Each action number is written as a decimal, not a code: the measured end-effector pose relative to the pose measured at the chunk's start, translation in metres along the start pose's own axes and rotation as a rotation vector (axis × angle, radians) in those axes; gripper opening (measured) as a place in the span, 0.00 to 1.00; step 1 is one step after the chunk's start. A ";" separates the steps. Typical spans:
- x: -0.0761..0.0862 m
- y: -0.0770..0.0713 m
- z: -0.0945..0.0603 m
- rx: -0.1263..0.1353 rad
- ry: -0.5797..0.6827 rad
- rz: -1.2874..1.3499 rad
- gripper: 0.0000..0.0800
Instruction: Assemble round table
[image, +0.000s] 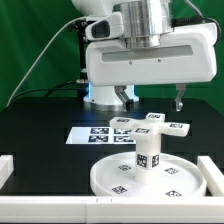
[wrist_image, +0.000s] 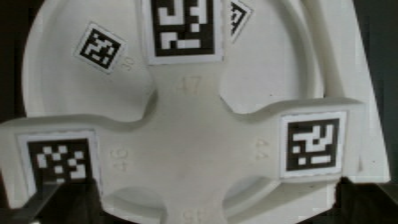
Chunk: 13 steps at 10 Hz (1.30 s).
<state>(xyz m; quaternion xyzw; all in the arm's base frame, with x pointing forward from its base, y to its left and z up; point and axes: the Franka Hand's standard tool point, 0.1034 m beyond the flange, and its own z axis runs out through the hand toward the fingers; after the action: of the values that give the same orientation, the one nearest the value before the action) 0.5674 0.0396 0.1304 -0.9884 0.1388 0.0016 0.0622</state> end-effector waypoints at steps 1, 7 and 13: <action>0.001 0.002 -0.001 0.000 0.002 -0.115 0.81; 0.004 0.006 0.005 -0.051 0.017 -0.647 0.81; 0.000 0.015 0.024 -0.073 -0.020 -0.672 0.81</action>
Offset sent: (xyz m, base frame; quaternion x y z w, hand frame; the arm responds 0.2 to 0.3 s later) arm 0.0000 0.0000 0.0000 0.0000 0.0000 -0.1296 0.9916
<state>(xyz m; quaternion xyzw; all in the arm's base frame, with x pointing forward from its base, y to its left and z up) 0.5634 0.0287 0.1048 -0.9803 -0.1956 -0.0045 0.0253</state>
